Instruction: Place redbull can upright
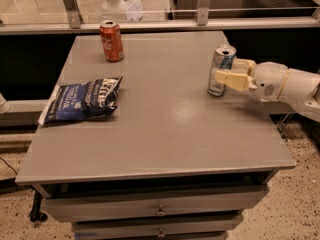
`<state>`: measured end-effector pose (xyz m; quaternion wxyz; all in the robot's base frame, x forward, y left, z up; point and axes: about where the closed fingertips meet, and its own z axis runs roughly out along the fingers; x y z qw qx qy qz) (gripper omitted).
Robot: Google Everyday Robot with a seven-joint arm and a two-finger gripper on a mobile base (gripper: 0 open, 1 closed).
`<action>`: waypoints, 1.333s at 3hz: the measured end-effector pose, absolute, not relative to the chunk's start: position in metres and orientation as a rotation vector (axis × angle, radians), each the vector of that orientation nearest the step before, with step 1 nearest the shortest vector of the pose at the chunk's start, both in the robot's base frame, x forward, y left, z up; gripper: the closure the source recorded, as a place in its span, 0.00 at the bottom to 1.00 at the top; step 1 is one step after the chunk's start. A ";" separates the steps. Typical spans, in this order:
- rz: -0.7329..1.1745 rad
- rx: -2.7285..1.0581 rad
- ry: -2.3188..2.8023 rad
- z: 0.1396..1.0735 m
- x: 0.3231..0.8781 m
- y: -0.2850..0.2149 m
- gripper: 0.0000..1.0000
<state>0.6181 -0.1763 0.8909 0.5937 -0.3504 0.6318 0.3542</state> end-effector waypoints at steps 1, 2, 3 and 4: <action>0.826 -0.822 1.461 0.890 0.617 -0.176 0.12; 0.815 -0.834 1.452 0.892 0.613 -0.178 0.00; 0.723 -0.855 1.451 0.907 0.598 -0.198 0.00; 0.551 -0.859 1.446 0.939 0.566 -0.233 0.00</action>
Offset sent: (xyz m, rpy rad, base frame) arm -0.0127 -0.0122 0.0051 -0.0229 -0.0430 0.0017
